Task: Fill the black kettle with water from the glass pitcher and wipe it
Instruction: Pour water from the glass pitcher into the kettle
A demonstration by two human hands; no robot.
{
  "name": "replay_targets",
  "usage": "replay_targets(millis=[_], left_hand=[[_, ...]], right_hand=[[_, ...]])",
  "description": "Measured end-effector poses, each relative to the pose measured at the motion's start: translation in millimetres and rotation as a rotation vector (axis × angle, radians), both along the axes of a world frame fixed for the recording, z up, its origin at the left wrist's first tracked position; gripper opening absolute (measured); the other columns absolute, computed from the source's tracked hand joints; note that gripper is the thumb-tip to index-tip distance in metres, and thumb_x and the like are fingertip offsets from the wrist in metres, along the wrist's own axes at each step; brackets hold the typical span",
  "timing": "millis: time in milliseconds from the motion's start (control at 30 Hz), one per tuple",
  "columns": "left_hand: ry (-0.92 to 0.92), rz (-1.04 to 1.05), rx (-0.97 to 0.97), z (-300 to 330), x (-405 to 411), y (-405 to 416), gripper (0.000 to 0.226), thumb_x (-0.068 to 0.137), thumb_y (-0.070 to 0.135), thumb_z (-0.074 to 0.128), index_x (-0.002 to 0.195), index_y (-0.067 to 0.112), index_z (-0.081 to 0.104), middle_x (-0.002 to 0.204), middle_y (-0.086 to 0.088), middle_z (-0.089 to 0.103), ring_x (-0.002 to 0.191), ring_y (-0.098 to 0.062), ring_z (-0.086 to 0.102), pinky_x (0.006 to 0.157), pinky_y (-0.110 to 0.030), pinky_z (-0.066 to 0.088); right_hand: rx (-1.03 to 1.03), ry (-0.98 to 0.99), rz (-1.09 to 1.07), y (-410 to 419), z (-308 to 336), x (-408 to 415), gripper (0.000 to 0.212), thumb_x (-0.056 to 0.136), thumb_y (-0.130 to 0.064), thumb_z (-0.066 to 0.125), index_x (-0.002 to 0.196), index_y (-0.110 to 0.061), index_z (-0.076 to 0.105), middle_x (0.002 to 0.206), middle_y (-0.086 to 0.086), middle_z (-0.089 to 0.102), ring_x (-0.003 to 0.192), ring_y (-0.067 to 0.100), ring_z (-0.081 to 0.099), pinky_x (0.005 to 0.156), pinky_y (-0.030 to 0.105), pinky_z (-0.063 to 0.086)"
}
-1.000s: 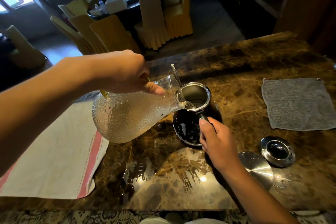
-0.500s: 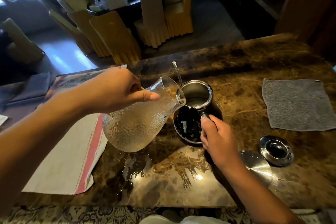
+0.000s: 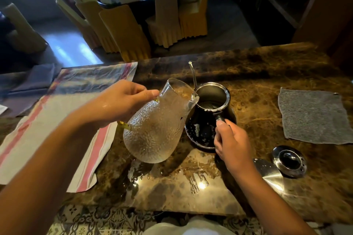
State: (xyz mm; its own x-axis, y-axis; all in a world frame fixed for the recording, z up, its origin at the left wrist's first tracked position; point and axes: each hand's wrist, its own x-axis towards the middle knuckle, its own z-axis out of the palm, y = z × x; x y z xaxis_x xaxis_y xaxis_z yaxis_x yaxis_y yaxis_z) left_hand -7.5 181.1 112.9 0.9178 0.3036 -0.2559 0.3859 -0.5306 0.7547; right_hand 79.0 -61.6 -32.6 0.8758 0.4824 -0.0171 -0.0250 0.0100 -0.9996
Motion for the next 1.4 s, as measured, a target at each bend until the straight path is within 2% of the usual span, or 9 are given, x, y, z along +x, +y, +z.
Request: replay_targets(millis=[100, 167, 333, 467, 667, 867, 1033, 1200, 1400], left_hand=[[-0.054, 0.079, -0.135, -7, -7, 3, 0.044, 0.094, 0.043, 0.057, 0.061, 0.014, 0.062, 0.048, 0.007, 0.041, 0.038, -0.006, 0.034, 0.039, -0.016, 0.030], [-0.109, 0.155, -0.200, -14, -12, 7, 0.050, 0.098, 0.040, 0.055, 0.050, 0.025, 0.055, 0.047, 0.010, 0.035, 0.038, -0.006, 0.029, 0.038, -0.016, 0.028], [-0.296, 0.473, -0.348, -32, -27, 20, 0.052, 0.104, 0.035, 0.053, 0.054, 0.026, 0.039, 0.051, 0.010, 0.025, 0.039, -0.005, 0.021, 0.038, -0.014, 0.021], [-0.426, 0.606, -0.375, -45, -34, 22, 0.048, 0.104, 0.029, 0.053, 0.059, 0.021, 0.037, 0.049, 0.010, 0.025, 0.040, -0.006, 0.020, 0.041, -0.015, 0.019], [-0.465, 0.809, -0.370, -68, -35, 30, 0.060, 0.099, 0.032, 0.059, 0.041, 0.023, 0.048, 0.046, 0.008, 0.031, 0.040, -0.009, 0.024, 0.043, -0.020, 0.018], [-0.470, 0.878, -0.292, -88, -29, 29, 0.068, 0.102, 0.032, 0.056, 0.034, 0.024, 0.048, 0.040, 0.013, 0.033, 0.039, -0.009, 0.026, 0.045, -0.022, 0.021], [-0.485, 0.861, -0.193, -100, -25, 29, 0.060, 0.099, 0.045, 0.059, 0.043, 0.024, 0.054, 0.043, 0.012, 0.037, 0.050, -0.019, 0.030, 0.051, -0.028, 0.027], [-0.477, 0.879, -0.095, -105, -22, 23, 0.055, 0.102, 0.044, 0.055, 0.051, 0.023, 0.062, 0.046, 0.010, 0.048, 0.052, -0.018, 0.042, 0.052, -0.031, 0.037], [-0.487, 0.953, -0.023, -125, -29, 11, 0.047, 0.103, 0.044, 0.054, 0.072, 0.009, 0.063, 0.065, -0.007, 0.053, 0.057, -0.014, 0.045, 0.057, -0.034, 0.040]], right_hand=[[-0.012, -0.002, -0.004, 0, 2, -1, 0.055, 0.087, -0.055, 0.049, 0.069, -0.003, 0.038, 0.054, 0.005, 0.035, 0.047, 0.019, 0.030, 0.044, 0.027, 0.025], [-0.006, -0.002, -0.006, -1, 3, -3, 0.056, 0.087, -0.054, 0.049, 0.071, -0.001, 0.038, 0.057, 0.010, 0.035, 0.050, 0.023, 0.030, 0.046, 0.030, 0.025], [-0.017, -0.024, 0.006, -2, 5, -4, 0.059, 0.091, -0.054, 0.048, 0.073, 0.001, 0.042, 0.059, 0.024, 0.035, 0.052, 0.026, 0.033, 0.048, 0.049, 0.027], [-0.039, -0.016, 0.004, -2, 4, -3, 0.060, 0.090, -0.055, 0.047, 0.071, 0.001, 0.043, 0.057, 0.018, 0.039, 0.051, 0.025, 0.035, 0.048, 0.047, 0.029], [-0.063, -0.029, 0.007, -3, 1, -2, 0.057, 0.091, -0.057, 0.047, 0.067, -0.006, 0.045, 0.054, 0.008, 0.044, 0.050, 0.025, 0.039, 0.052, 0.054, 0.037], [-0.083, -0.056, -0.002, -3, 0, -1, 0.058, 0.093, -0.057, 0.046, 0.067, -0.005, 0.046, 0.056, 0.021, 0.043, 0.050, 0.028, 0.040, 0.054, 0.058, 0.039], [-0.072, -0.049, 0.008, -3, 0, -1, 0.055, 0.093, -0.057, 0.047, 0.068, -0.007, 0.047, 0.056, 0.019, 0.042, 0.049, 0.026, 0.040, 0.052, 0.057, 0.037], [-0.060, -0.039, 0.002, -3, -2, 0, 0.053, 0.093, -0.056, 0.048, 0.068, -0.010, 0.047, 0.056, 0.019, 0.042, 0.049, 0.026, 0.039, 0.050, 0.055, 0.036], [-0.071, -0.060, -0.026, -3, -3, 4, 0.055, 0.095, -0.056, 0.047, 0.068, -0.008, 0.046, 0.057, 0.020, 0.042, 0.049, 0.033, 0.039, 0.051, 0.056, 0.038]])
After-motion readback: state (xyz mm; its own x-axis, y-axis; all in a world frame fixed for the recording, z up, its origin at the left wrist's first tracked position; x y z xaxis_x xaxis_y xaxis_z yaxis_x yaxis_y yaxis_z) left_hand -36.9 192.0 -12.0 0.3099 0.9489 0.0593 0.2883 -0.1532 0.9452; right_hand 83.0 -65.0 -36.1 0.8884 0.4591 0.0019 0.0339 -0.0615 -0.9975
